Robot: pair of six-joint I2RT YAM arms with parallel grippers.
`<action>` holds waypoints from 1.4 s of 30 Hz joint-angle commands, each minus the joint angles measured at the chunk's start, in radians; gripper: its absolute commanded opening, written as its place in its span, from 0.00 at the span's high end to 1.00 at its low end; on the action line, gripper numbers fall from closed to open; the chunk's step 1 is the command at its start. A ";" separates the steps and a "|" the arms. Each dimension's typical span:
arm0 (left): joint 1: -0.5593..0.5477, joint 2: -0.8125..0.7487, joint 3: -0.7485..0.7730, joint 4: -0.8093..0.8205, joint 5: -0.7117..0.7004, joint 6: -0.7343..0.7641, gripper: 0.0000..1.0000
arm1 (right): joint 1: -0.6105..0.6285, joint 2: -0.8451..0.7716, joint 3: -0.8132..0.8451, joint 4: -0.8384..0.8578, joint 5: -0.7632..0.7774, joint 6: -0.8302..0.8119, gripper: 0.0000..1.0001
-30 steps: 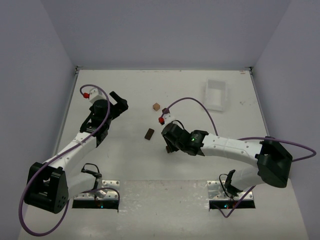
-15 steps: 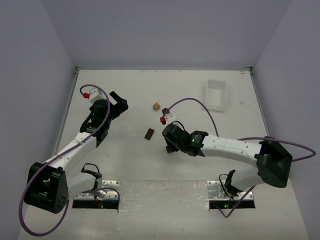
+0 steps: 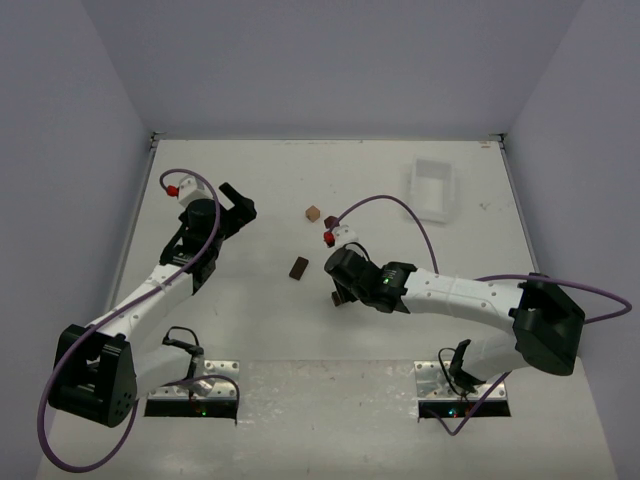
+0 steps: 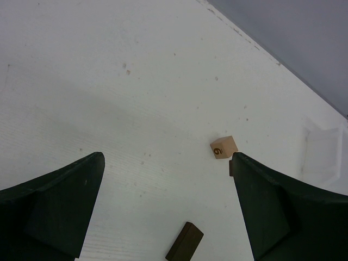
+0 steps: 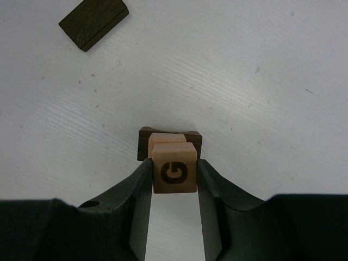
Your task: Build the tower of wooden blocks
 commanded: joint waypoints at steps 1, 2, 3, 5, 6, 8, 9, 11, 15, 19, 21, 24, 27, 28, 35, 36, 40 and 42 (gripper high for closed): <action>0.002 -0.015 0.001 0.048 -0.008 0.007 0.00 | 0.010 0.005 0.024 0.001 0.049 0.042 0.64; 0.002 -0.015 0.001 0.048 -0.008 0.007 0.00 | 0.011 0.008 0.028 -0.002 0.050 0.044 0.64; 0.002 -0.015 0.001 0.048 -0.008 0.007 0.00 | 0.012 0.010 0.031 -0.005 0.050 0.046 0.64; 0.002 -0.015 0.003 0.050 -0.008 0.007 0.00 | 0.016 0.014 0.038 -0.007 0.048 0.047 0.64; 0.002 -0.015 0.002 0.050 -0.008 0.007 0.00 | 0.019 0.015 0.040 -0.007 0.049 0.047 0.63; 0.002 -0.014 0.002 0.050 -0.007 0.008 0.00 | 0.021 0.017 0.044 -0.005 0.048 0.047 0.64; 0.002 -0.015 0.003 0.050 -0.008 0.008 0.00 | 0.022 0.018 0.045 -0.003 0.049 0.047 0.64; 0.002 -0.015 0.003 0.050 -0.007 0.008 0.00 | 0.024 0.021 0.048 -0.004 0.053 0.048 0.63; 0.002 -0.017 0.003 0.050 -0.007 0.008 0.00 | 0.025 0.023 0.053 -0.008 0.060 0.058 0.63; 0.002 -0.017 0.003 0.050 -0.007 0.008 0.00 | 0.026 0.024 0.062 -0.024 0.077 0.082 0.63; 0.002 -0.018 0.002 0.050 -0.007 0.008 0.00 | 0.026 0.024 0.062 -0.026 0.078 0.089 0.64; 0.002 -0.017 0.002 0.051 -0.007 0.008 0.00 | 0.027 0.025 0.061 -0.020 0.079 0.097 0.64; 0.002 -0.017 0.000 0.051 -0.005 0.008 0.00 | 0.029 0.029 0.064 -0.012 0.072 0.093 0.64; 0.002 -0.018 0.001 0.050 -0.006 0.008 0.00 | 0.029 0.032 0.066 -0.012 0.073 0.093 0.63; 0.002 -0.018 0.000 0.051 -0.005 0.008 0.00 | 0.030 0.038 0.070 -0.012 0.081 0.090 0.63; 0.002 -0.018 0.000 0.051 -0.005 0.008 0.00 | 0.030 0.038 0.070 -0.012 0.083 0.090 0.63; 0.002 -0.018 0.000 0.051 -0.003 0.008 0.00 | 0.031 0.039 0.070 -0.012 0.084 0.091 0.63; 0.002 -0.018 0.001 0.053 -0.002 0.008 0.00 | 0.030 0.038 0.070 -0.012 0.083 0.091 0.63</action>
